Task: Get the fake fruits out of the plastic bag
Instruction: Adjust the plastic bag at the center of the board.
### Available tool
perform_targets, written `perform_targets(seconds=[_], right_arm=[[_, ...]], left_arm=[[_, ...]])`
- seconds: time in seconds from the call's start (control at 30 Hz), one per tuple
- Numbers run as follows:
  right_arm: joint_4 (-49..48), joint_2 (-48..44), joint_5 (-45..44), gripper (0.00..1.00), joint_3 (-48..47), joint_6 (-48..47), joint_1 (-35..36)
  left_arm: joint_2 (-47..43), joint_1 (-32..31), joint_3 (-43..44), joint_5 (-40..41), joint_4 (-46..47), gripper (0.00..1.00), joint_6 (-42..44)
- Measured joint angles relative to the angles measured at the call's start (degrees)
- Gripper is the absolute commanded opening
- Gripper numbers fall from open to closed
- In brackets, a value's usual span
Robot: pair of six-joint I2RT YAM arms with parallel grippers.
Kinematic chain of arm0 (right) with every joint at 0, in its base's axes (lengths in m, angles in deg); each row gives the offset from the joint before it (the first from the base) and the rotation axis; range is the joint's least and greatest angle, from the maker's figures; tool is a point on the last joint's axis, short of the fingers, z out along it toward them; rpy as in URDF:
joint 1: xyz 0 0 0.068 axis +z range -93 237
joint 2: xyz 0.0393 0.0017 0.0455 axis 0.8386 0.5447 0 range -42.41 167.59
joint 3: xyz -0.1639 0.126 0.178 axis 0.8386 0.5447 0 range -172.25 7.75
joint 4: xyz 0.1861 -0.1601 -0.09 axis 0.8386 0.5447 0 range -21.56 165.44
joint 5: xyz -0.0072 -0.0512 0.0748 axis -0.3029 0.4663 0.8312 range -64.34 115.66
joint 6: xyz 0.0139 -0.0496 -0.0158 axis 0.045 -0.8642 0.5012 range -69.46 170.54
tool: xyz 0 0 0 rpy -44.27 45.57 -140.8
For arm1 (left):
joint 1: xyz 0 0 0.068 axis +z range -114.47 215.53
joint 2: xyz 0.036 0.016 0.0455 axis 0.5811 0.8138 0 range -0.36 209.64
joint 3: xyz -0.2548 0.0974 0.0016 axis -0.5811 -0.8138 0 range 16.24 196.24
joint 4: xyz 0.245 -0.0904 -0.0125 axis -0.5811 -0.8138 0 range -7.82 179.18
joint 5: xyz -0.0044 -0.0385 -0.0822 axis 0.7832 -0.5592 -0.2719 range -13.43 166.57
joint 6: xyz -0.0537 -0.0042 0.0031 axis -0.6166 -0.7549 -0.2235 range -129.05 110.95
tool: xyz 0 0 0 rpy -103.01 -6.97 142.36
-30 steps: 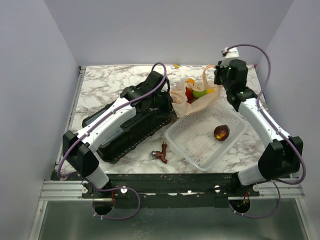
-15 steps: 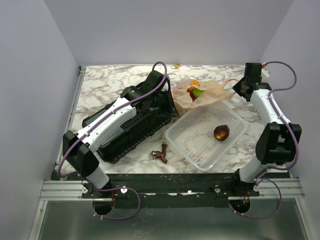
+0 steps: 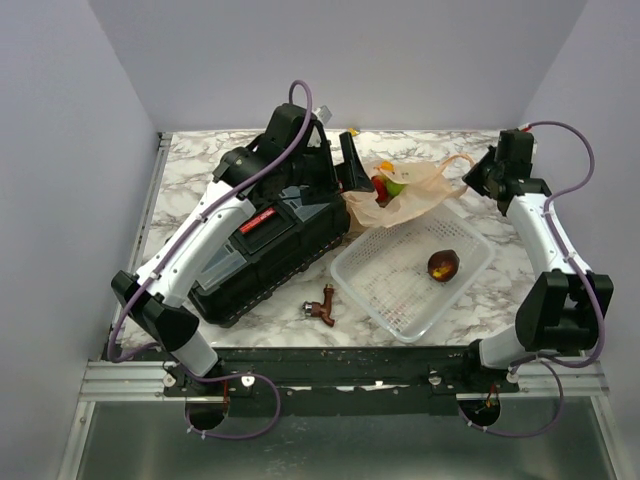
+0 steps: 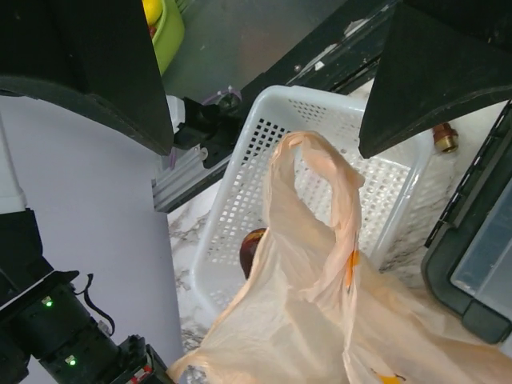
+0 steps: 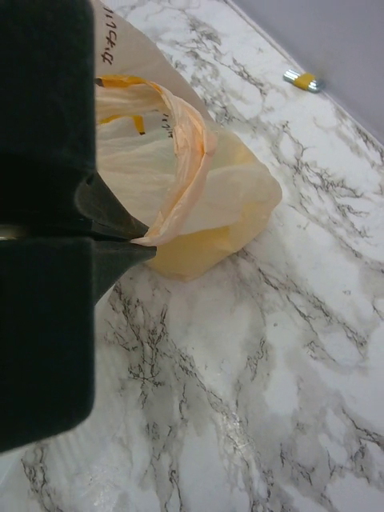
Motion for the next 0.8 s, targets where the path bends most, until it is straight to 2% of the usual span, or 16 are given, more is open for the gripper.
perform_targets(seconds=[0.17,0.3,0.43,0.53,0.6,0.63,0.67,0.8], right_arm=[[-0.72,-1.81,2.03,0.01,0.39,-1.11,0.0],[-0.59,-1.79,1.84,0.01,0.39,-1.51,0.0],[0.13,-1.77,0.92,0.01,0.33,-1.68,0.0],[1.22,-1.77,-1.29,0.01,-0.15,-1.66,0.0],[1.6,-1.77,-3.54,0.01,-0.28,-1.64,0.0],[1.84,-1.77,-4.7,0.01,-0.28,-1.68,0.0],[2.12,-1.75,-5.66,0.01,-0.28,-1.73,0.0],[3.19,-1.68,-8.28,0.01,-0.31,-1.88,0.0]], left_arm=[[-1.84,-0.02,-2.32,-2.03,3.19,0.99,-1.97],[-1.25,0.17,-2.23,-1.81,3.21,0.89,-3.65],[5.64,0.37,7.82,-0.85,0.44,0.67,-3.69],[9.27,0.42,11.04,-0.35,-0.35,0.37,-3.19],[10.43,0.42,10.67,-0.17,-1.36,0.23,-2.99],[10.71,0.42,10.12,-0.02,-1.81,0.1,-3.02],[10.82,0.42,9.77,0.07,-2.08,0.0,-2.91],[11.06,0.7,9.2,0.96,-5.22,0.0,-1.4]])
